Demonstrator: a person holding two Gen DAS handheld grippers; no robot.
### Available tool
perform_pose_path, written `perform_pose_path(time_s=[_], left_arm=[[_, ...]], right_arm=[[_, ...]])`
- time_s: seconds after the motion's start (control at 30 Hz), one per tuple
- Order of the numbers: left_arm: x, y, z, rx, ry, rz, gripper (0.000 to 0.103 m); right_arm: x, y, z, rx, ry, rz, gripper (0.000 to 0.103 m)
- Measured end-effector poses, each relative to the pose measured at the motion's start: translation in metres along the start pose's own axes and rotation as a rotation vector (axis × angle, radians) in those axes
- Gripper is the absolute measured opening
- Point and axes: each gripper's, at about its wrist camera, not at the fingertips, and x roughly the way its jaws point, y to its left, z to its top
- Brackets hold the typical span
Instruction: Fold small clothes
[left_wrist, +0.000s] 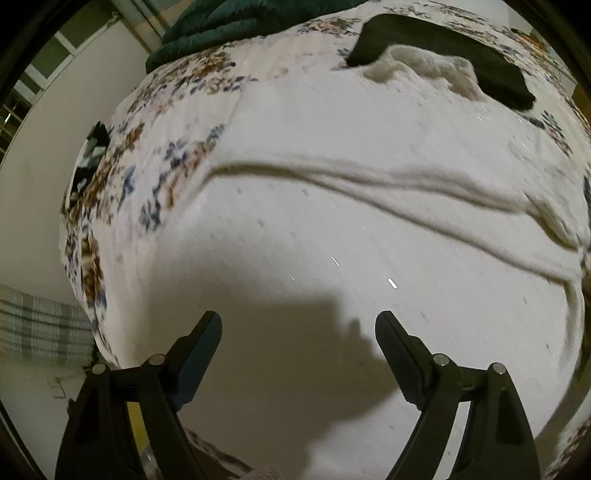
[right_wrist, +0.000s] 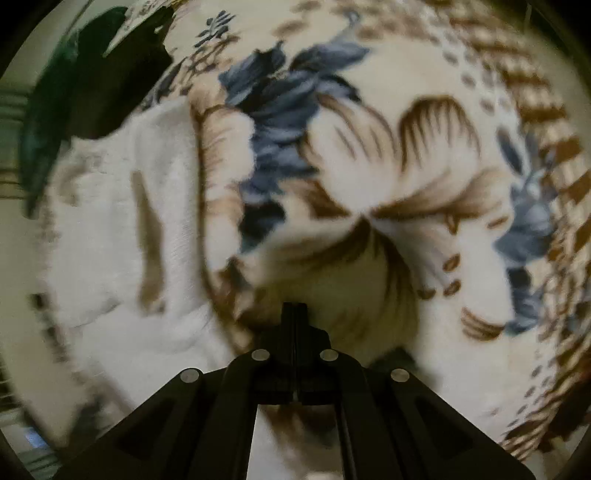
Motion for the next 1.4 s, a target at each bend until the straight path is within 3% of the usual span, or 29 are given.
perform_pose_path(time_s=[0.07, 0.13, 0.17, 0.27, 0.3, 0.33, 0.47, 0.5, 0.57, 0.67, 0.73, 0.8, 0.87, 1.0, 1.03, 1.2, 1.27, 1.33, 1.4], left_arm=[[0.0, -0.015, -0.015, 0.026, 0.01, -0.002, 0.085], [0.0, -0.026, -0.026, 0.048, 0.021, -0.002, 0.085], [0.0, -0.033, -0.035, 0.061, 0.031, -0.008, 0.085], [-0.005, -0.043, -0.05, 0.077, 0.036, -0.017, 0.085], [-0.006, -0.047, -0.056, 0.085, 0.039, -0.019, 0.085], [-0.007, -0.049, -0.059, 0.089, 0.041, -0.018, 0.085], [-0.015, -0.057, -0.075, 0.1, 0.044, -0.023, 0.085], [-0.017, -0.058, -0.079, 0.101, 0.043, -0.023, 0.085], [-0.022, -0.061, -0.089, 0.106, 0.048, -0.025, 0.085], [-0.024, -0.065, -0.105, 0.109, 0.07, -0.025, 0.085], [-0.024, -0.067, -0.114, 0.108, 0.091, -0.022, 0.085], [-0.023, -0.067, -0.122, 0.097, 0.116, -0.027, 0.085], [-0.024, -0.066, -0.127, 0.09, 0.128, -0.026, 0.085], [-0.028, -0.067, -0.135, 0.093, 0.128, -0.031, 0.085], [-0.029, -0.069, -0.138, 0.101, 0.126, -0.05, 0.085], [-0.033, -0.1, -0.154, 0.204, 0.099, -0.1, 0.085], [-0.031, -0.117, -0.162, 0.264, 0.092, -0.111, 0.085], [-0.026, -0.133, -0.171, 0.312, 0.088, -0.122, 0.085], [-0.019, -0.149, -0.179, 0.347, 0.099, -0.154, 0.085]], right_arm=[[-0.001, 0.002, 0.003, -0.038, 0.046, 0.055, 0.007], [0.013, 0.004, 0.006, -0.057, 0.112, 0.066, 0.05], [0.02, 0.005, 0.005, -0.064, 0.129, 0.077, 0.052], [0.038, 0.014, 0.006, -0.116, 0.151, 0.074, 0.049], [0.039, 0.02, 0.0, -0.142, 0.144, 0.074, 0.022], [0.038, 0.024, -0.001, -0.173, 0.137, 0.052, 0.001], [0.028, 0.03, 0.011, -0.191, 0.046, -0.086, 0.0], [0.023, 0.025, 0.013, -0.165, 0.038, -0.087, 0.0], [0.011, 0.016, 0.019, -0.142, 0.071, 0.006, 0.0], [0.012, 0.028, 0.019, -0.211, 0.152, 0.103, 0.007], [0.028, 0.042, 0.016, -0.263, 0.21, 0.079, 0.058], [0.045, 0.043, 0.014, -0.302, 0.239, 0.038, 0.057], [0.054, 0.043, 0.009, -0.334, 0.233, 0.02, 0.011], [0.032, 0.026, 0.013, -0.256, 0.13, -0.032, 0.006], [0.029, 0.017, 0.014, -0.209, 0.138, -0.019, 0.006], [0.034, 0.014, 0.007, -0.214, 0.193, 0.035, 0.009], [0.03, 0.018, 0.014, -0.235, 0.229, 0.052, 0.02], [0.019, 0.016, 0.025, -0.237, 0.213, 0.066, 0.048], [0.013, 0.017, 0.04, -0.204, 0.2, 0.099, 0.056]])
